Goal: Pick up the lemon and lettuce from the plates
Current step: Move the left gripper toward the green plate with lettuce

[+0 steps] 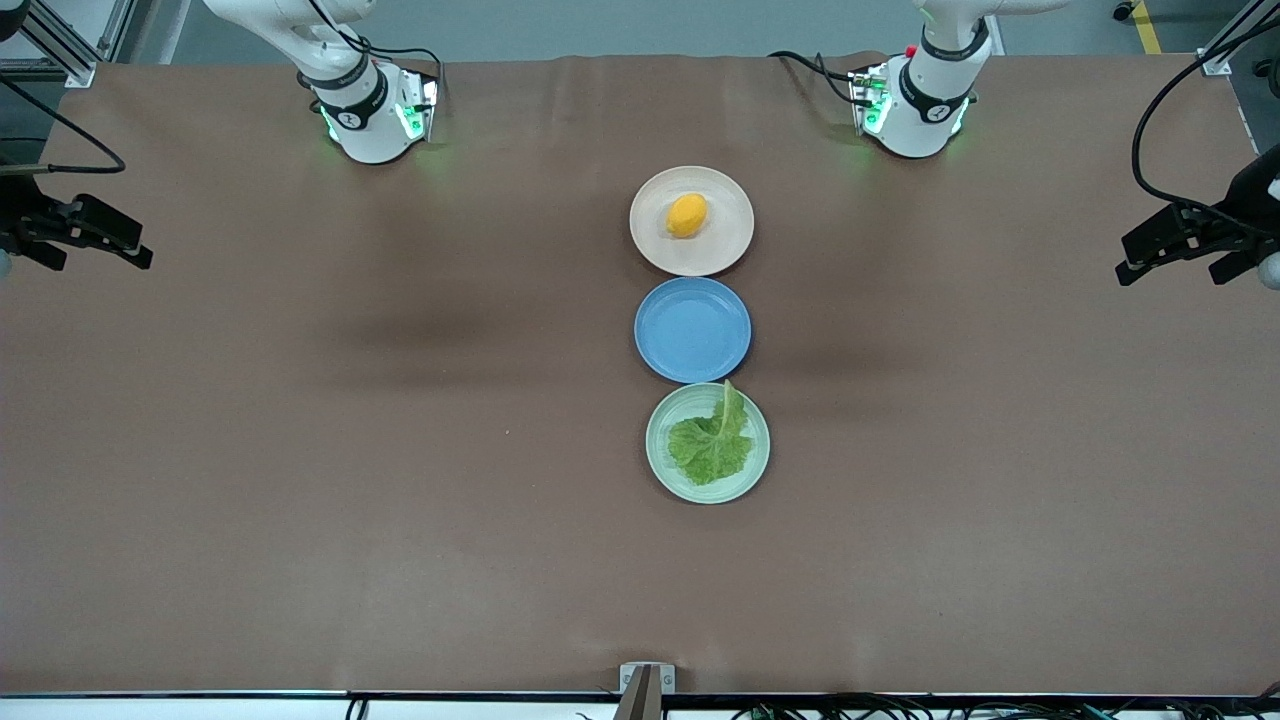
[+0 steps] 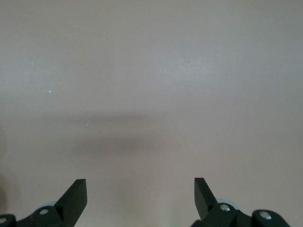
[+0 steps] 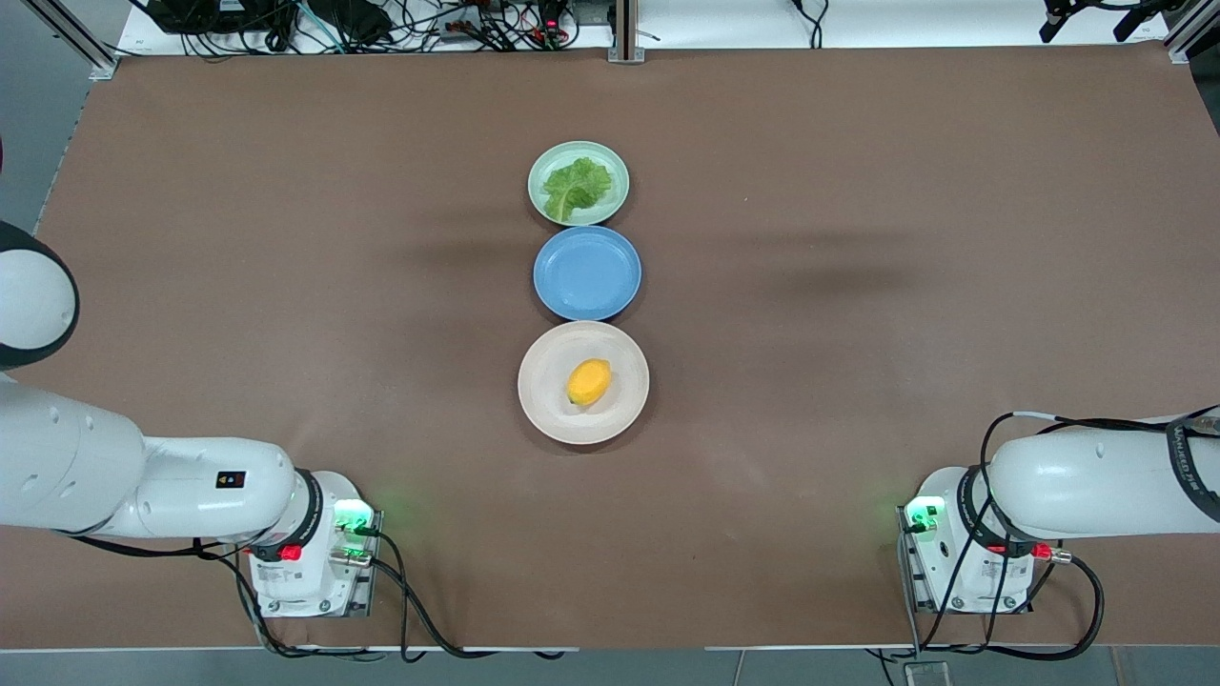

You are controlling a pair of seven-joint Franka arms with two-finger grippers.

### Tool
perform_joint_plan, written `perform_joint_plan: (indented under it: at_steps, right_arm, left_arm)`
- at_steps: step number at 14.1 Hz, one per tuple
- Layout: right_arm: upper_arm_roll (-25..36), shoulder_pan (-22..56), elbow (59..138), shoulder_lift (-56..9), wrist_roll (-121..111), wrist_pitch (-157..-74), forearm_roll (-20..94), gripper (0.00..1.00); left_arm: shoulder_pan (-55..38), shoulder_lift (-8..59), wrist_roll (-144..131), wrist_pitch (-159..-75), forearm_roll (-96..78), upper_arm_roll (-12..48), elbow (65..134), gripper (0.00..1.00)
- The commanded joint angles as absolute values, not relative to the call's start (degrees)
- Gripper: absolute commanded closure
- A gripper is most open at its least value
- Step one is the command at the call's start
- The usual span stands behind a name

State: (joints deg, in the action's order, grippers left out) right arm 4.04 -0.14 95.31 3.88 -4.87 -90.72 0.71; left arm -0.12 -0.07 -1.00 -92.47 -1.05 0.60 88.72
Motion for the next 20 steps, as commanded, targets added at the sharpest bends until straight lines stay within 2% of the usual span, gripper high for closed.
perform_joint_plan:
  at_steps: [1, 8, 13, 16, 20]
  right_arm:
    - [4.0, -0.2, 97.0, 5.5, -6.4, -91.5, -0.2, 0.00]
    - [4.0, -0.1, 97.2, 5.5, -4.7, -90.7, 0.6, 0.00]
    - [4.0, -0.1, 97.1, 5.5, -3.9, -90.6, 0.7, 0.00]
    - [4.0, -0.1, 96.5, 5.4, -4.0, -90.6, 0.7, 0.00]
    - [4.0, 0.1, 94.6, 2.9, -4.0, -90.3, 0.5, 0.00]
  left_arm:
    - [-0.3, -1.3, -0.8, -92.2, -1.3, 0.6, 89.6, 0.00]
    - [-0.3, -0.4, -0.9, -91.1, -1.8, 0.6, 89.6, 0.00]
    - [-4.4, 3.3, -5.2, -91.1, -2.2, 1.6, 89.1, 0.00]
    - [-10.3, 7.7, -16.4, -91.9, -2.2, 1.6, 89.0, 0.00]
    - [-17.6, 16.6, -32.0, -96.0, -2.0, 1.5, 84.8, 0.00]
